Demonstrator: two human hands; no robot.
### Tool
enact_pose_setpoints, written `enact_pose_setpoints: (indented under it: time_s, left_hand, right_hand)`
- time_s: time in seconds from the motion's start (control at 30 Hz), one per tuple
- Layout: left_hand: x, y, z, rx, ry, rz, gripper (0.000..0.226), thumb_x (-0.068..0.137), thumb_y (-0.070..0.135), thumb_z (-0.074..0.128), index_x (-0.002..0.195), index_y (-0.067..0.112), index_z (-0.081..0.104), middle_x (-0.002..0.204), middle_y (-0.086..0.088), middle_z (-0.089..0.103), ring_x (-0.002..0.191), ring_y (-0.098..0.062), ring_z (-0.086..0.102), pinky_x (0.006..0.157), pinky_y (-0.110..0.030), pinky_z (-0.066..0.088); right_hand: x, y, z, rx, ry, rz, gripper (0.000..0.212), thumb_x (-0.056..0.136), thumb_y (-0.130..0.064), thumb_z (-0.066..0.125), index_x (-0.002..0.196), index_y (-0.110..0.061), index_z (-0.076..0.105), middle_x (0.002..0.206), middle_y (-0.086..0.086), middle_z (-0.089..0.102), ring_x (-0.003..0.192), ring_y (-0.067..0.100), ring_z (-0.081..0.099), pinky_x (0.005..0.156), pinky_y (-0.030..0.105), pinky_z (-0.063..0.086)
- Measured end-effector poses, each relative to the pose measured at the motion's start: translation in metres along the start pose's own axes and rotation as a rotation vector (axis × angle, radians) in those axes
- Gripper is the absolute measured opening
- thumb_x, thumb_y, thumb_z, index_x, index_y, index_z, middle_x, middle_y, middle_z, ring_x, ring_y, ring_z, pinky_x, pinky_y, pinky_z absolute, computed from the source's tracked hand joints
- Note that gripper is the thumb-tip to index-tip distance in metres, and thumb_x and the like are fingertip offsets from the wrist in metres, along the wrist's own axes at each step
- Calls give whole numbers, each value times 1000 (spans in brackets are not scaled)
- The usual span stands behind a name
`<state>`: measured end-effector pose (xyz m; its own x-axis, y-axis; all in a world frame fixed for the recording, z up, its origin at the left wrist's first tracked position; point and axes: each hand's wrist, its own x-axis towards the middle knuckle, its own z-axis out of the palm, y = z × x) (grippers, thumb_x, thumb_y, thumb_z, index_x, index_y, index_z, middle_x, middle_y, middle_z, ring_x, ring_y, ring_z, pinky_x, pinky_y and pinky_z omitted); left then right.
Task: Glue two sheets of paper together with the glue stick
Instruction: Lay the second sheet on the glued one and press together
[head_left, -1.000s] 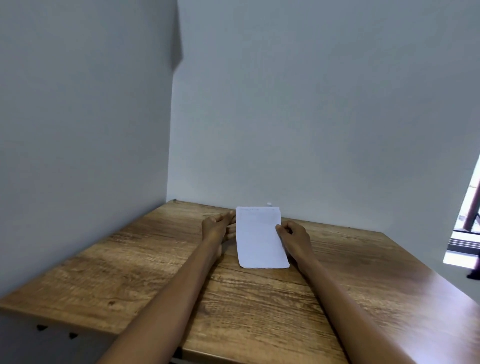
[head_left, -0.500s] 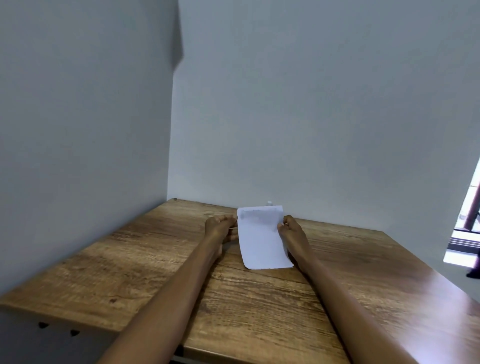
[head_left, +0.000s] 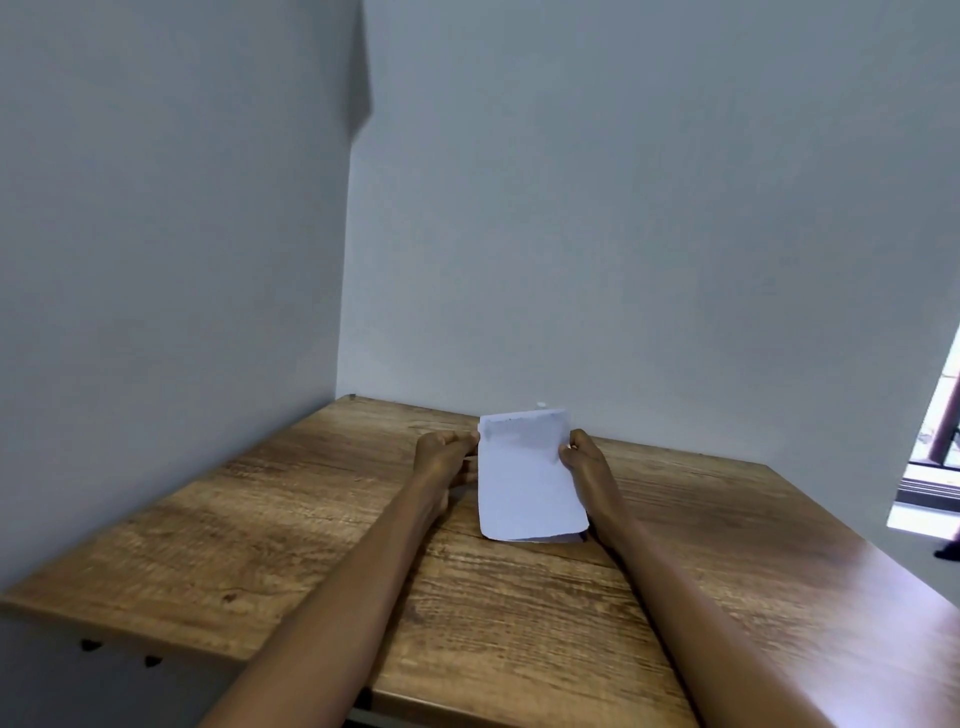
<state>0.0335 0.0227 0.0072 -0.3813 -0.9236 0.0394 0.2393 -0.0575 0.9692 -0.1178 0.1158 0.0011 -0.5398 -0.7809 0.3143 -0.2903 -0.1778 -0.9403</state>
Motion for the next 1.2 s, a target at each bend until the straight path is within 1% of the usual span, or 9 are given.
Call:
enact_pose_setpoints:
  time_s: [0.2, 0.37, 0.53, 0.63, 0.73, 0.9, 1.03, 1.13, 1.2]
  left_hand:
    - [0, 1, 1, -33, -15, 0, 11, 89, 11, 62, 87, 2, 66, 72, -6, 70, 42, -8, 64, 40, -19, 50]
    - [-1, 2, 0, -90, -9, -12, 12, 86, 6, 61, 75, 3, 64, 57, -3, 70, 44, -14, 66, 40, -21, 51]
    - [2, 1, 0, -43, 55, -1, 19, 86, 6, 54, 68, 6, 58, 57, -3, 64, 35, -9, 58, 38, -19, 46]
    - [2, -1, 2, 13, 40, 6, 16, 89, 9, 56, 74, 4, 60, 66, -5, 66, 37, -9, 61, 37, -19, 47]
    - [3, -3, 2, 40, -12, 25, 13, 91, 11, 56, 83, 2, 62, 75, -9, 67, 43, -10, 62, 41, -21, 50]
    - [3, -4, 1, 75, -75, 52, 17, 92, 13, 58, 77, 5, 60, 75, -9, 68, 48, -11, 62, 42, -21, 51]
    - [4, -5, 1, 125, -79, 60, 17, 92, 16, 58, 87, 1, 64, 78, -8, 70, 48, -9, 64, 44, -22, 52]
    - [5, -5, 2, 127, -69, 76, 23, 92, 14, 59, 70, 9, 59, 71, -7, 68, 44, -7, 62, 44, -23, 54]
    - [5, -5, 2, 144, -57, 74, 24, 91, 12, 58, 68, 10, 57, 70, -6, 68, 42, -7, 61, 45, -23, 55]
  right_hand:
    - [0, -1, 0, 13, 40, -3, 20, 87, -5, 42, 70, -15, 41, 70, 2, 50, 65, 18, 50, 58, 29, 33]
    - [0, -2, -2, 16, 77, -2, 23, 87, -4, 42, 68, -15, 37, 67, 0, 46, 60, 14, 47, 55, 28, 32]
    - [-2, -5, -4, 119, 96, -46, 23, 86, -2, 41, 70, -16, 33, 66, 2, 40, 59, 16, 42, 55, 28, 31]
    - [-2, -5, -9, 189, 119, -20, 24, 88, -6, 40, 69, -17, 31, 69, 4, 38, 61, 18, 41, 56, 29, 31]
    - [2, -1, -7, 68, 101, 28, 20, 87, -6, 39, 69, -15, 34, 72, 4, 42, 67, 20, 44, 59, 31, 32]
    - [7, 7, -4, -57, 10, 105, 8, 82, -10, 38, 85, -12, 46, 85, 11, 53, 79, 25, 53, 70, 35, 37]
    - [7, 5, -4, -97, 21, 102, 14, 77, -13, 38, 85, -12, 49, 85, 10, 56, 74, 24, 55, 64, 31, 38]
    - [7, 5, -4, -138, 40, 105, 13, 79, -11, 37, 80, -13, 50, 84, 7, 57, 73, 22, 55, 62, 30, 38]
    - [7, 6, -3, -178, 43, 112, 17, 83, -11, 37, 86, -12, 53, 86, 6, 59, 74, 22, 55, 62, 30, 38]
